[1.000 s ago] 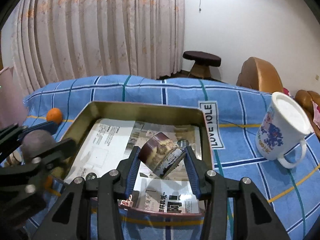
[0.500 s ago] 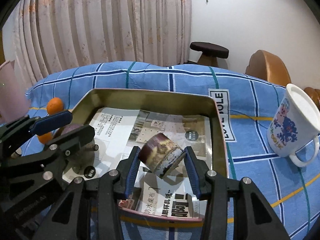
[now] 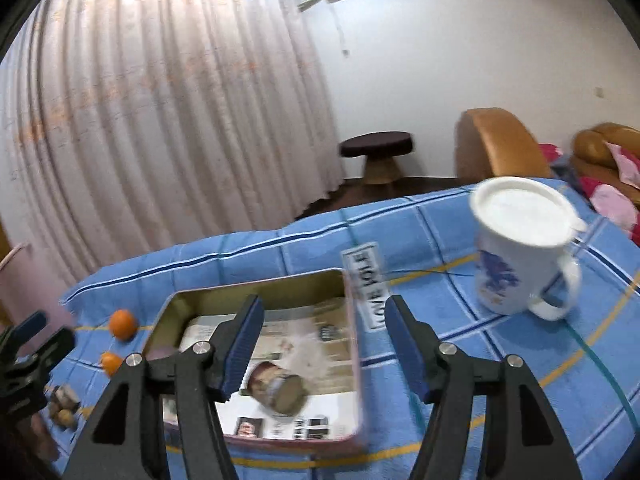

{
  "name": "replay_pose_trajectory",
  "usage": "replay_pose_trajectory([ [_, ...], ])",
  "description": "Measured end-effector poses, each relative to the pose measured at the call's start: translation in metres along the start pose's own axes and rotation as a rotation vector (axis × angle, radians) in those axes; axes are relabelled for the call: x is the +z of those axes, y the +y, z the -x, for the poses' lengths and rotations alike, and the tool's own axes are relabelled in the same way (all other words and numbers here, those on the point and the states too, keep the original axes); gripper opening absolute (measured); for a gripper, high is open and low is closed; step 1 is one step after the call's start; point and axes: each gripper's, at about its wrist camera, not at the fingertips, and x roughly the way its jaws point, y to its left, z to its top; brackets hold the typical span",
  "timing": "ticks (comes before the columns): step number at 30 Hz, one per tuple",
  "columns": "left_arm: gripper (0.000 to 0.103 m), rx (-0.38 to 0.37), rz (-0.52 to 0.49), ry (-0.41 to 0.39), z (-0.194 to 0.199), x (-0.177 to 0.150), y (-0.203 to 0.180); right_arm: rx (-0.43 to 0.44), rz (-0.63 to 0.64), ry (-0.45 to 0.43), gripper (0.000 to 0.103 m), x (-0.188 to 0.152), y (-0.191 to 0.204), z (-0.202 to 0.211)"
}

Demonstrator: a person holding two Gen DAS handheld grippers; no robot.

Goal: Organize fruits
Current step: 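Carry the cake roll and purple root into the pink tin and open both tools, then grasp the nearest orange with the right tool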

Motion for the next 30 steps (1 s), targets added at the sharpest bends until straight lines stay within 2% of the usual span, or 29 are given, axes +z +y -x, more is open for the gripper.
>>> replay_pose_trajectory([
  [4, 0.101, 0.046, -0.02, 0.023, 0.003, -0.017, 0.017, 0.018, -0.002, 0.03, 0.065, -0.012, 0.013, 0.003],
  [8, 0.101, 0.08, -0.024, 0.028, 0.011, -0.026, 0.037, 0.054, 0.071, 0.064, 0.065, -0.025, 0.048, 0.008],
  [11, 0.101, 0.106, -0.026, 0.04, 0.013, -0.033, 0.054, 0.113, 0.101, 0.106, 0.065, -0.041, 0.074, 0.012],
  [15, 0.1, 0.123, -0.029, 0.073, 0.01, -0.041, 0.075, 0.174, 0.172, 0.162, 0.065, -0.061, 0.113, 0.013],
  [17, 0.1, 0.127, -0.032, 0.085, 0.011, -0.044, 0.082, 0.18, 0.219, 0.155, 0.065, -0.067, 0.128, 0.018],
  [21, 0.1, 0.137, -0.038, 0.108, 0.01, -0.047, 0.098, 0.236, 0.216, 0.198, 0.065, -0.078, 0.146, 0.018],
  [24, 0.1, 0.151, -0.042, 0.119, 0.011, -0.047, 0.113, 0.233, 0.264, 0.24, 0.065, -0.089, 0.163, 0.012],
  [30, 0.1, 0.125, 0.003, 0.12, 0.017, -0.048, 0.138, 0.22, 0.308, 0.291, 0.064, -0.096, 0.178, 0.0],
])
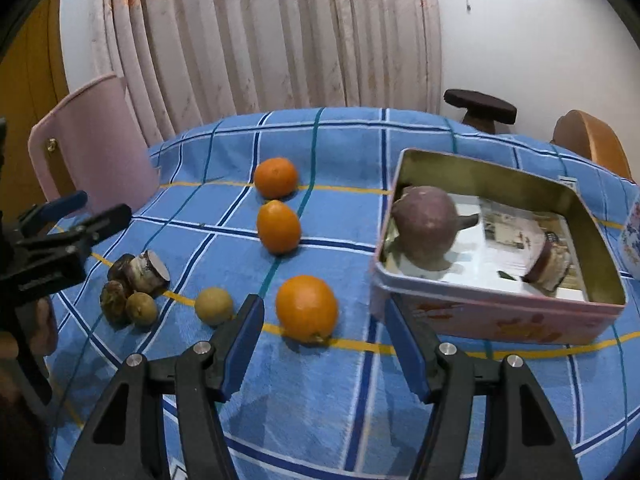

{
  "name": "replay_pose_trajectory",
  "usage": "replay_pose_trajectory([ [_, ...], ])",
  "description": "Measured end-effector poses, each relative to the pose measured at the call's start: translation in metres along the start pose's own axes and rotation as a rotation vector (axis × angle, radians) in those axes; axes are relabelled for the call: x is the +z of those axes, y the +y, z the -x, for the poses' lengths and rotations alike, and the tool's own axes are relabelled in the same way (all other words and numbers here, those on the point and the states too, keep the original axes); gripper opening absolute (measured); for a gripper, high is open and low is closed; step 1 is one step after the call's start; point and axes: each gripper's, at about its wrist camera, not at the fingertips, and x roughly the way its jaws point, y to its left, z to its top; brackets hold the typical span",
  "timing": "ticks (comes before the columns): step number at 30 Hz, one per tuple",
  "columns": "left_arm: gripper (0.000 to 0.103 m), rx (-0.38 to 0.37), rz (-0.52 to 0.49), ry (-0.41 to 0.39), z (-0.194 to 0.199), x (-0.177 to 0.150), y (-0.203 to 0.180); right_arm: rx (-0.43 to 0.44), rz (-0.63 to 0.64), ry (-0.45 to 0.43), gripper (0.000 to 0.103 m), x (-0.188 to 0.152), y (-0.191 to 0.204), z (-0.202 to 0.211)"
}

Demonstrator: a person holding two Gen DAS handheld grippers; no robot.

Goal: Organize fruits
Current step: 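Grasp the nearest orange with the right tool, then grasp the small round yellow-brown fruit with the left tool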

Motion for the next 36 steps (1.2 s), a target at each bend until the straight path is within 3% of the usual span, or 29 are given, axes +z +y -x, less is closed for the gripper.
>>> replay_pose_trajectory([
  [3, 0.099, -0.004, -0.032, 0.002, 0.0, -0.001, -0.005, -0.006, 0.017, 0.046, 0.053, 0.002, 0.008, -0.013],
  [9, 0.098, -0.046, -0.067, 0.01, 0.0, -0.004, -0.016, -0.002, 0.003, 0.103, 0.052, 0.01, 0.013, -0.033],
  [13, 0.098, -0.09, -0.072, 0.027, -0.002, -0.006, -0.02, 0.0, 0.011, 0.114, 0.039, 0.01, 0.015, -0.035],
  [17, 0.089, -0.124, -0.103, 0.043, -0.003, -0.008, -0.03, 0.023, 0.014, 0.113, 0.038, 0.008, 0.016, -0.033],
  [23, 0.064, -0.217, -0.166, 0.073, -0.001, -0.011, -0.049, 0.046, 0.003, 0.057, 0.038, 0.003, 0.008, -0.008],
  [30, 0.06, -0.316, -0.26, 0.103, 0.003, -0.016, -0.087, 0.005, -0.001, -0.083, 0.038, 0.0, -0.012, 0.034],
  [36, 0.056, -0.325, -0.308, 0.168, -0.01, -0.023, -0.112, -0.009, -0.029, -0.093, 0.038, 0.004, -0.022, 0.036],
])
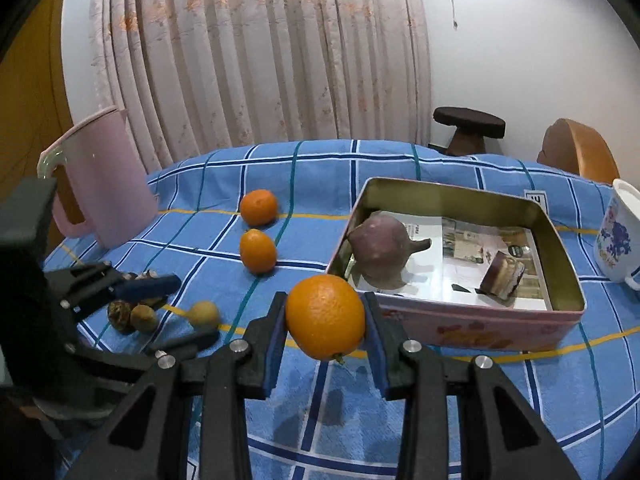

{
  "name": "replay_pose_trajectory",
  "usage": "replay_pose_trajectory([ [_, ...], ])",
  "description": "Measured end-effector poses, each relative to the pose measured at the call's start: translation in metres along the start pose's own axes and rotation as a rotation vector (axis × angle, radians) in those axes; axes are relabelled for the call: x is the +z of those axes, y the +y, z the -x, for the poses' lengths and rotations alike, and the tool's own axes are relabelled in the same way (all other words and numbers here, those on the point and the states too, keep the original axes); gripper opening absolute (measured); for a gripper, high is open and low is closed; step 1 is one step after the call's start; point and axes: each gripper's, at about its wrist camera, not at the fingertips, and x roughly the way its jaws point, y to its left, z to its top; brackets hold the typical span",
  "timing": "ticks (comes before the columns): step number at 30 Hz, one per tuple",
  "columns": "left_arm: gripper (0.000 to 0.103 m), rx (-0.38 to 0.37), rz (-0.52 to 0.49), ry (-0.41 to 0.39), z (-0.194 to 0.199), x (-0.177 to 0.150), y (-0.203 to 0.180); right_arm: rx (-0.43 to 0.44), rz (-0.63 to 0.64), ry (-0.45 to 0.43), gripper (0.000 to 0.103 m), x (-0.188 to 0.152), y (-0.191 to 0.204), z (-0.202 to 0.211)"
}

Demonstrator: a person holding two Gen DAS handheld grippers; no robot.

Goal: Organize fruits
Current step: 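Grasp the small round yellow-brown fruit with the left tool, then lower the orange and small fruit into the pink tin and open both tools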

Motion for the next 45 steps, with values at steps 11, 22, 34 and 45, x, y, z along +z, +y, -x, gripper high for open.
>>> replay_pose_trajectory([
  [11, 0.027, 0.025, 0.013, 0.027, -0.014, -0.002, -0.001, 0.009, -0.001, 0.004, 0.038, -0.002, -0.002, 0.0],
  [22, 0.027, 0.003, 0.154, -0.144, 0.011, 0.015, 0.006, -0.018, -0.009, -0.073, 0.038, 0.009, -0.008, 0.017],
  [34, 0.027, -0.039, 0.2, -0.241, 0.003, 0.065, -0.024, -0.229, -0.042, -0.09, 0.038, 0.037, -0.077, 0.002],
  [45, 0.027, -0.054, 0.187, -0.226, -0.024, 0.1, -0.058, -0.278, -0.065, -0.016, 0.038, 0.043, -0.12, -0.027],
])
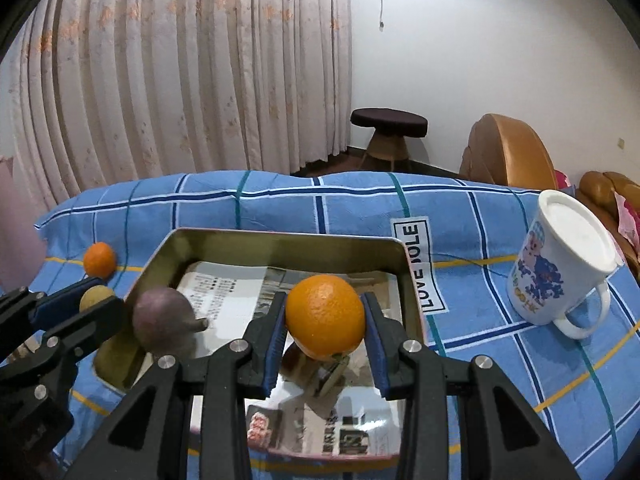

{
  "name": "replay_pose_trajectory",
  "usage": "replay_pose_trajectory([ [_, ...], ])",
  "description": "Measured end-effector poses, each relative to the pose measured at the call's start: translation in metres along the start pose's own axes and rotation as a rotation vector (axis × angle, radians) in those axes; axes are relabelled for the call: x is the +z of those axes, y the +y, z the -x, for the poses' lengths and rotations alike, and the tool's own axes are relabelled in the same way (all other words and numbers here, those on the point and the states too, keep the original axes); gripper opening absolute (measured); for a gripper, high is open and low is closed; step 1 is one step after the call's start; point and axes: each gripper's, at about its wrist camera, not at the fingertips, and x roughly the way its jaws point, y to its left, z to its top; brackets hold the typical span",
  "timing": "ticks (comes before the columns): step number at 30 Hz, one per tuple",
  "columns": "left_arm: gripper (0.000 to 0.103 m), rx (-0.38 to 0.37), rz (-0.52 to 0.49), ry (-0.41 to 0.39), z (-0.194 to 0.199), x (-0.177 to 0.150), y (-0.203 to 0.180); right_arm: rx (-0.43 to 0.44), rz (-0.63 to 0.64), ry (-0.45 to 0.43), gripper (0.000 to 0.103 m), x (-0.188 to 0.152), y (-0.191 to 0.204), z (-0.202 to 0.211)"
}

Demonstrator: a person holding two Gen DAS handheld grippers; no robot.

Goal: Organize fruits
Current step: 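Lower the orange and small fruit into the pink tin and open both tools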

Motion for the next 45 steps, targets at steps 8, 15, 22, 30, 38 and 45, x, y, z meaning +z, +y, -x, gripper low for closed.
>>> replay_pose_trajectory([
  [8, 0.027, 0.016, -0.003, 0.032, -0.023, 0.001, -0.008, 0.023, 0.022, 0.041, 0.038, 0.002, -0.003, -0.016],
  [15, 0.027, 0.034, -0.013, 0.011, -0.028, 0.001, -0.012, 0.028, 0.072, 0.052, 0.039, 0.0, 0.004, -0.022],
  [22, 0.039, 0.061, 0.009, -0.01, -0.028, -0.001, -0.01, 0.058, 0.087, 0.049, 0.039, -0.001, 0.007, -0.022],
  [30, 0.103, 0.13, 0.163, -0.169, 0.01, 0.0, 0.016, 0.238, -0.077, 0.018, 0.081, 0.004, -0.019, -0.012],
  [38, 0.103, 0.182, 0.151, -0.234, 0.034, -0.001, 0.02, 0.441, -0.154, 0.024, 0.083, 0.006, -0.019, -0.011],
  [45, 0.103, 0.371, 0.109, -0.306, 0.06, -0.022, 0.036, 0.319, -0.125, -0.085, 0.083, 0.001, -0.011, 0.009],
])
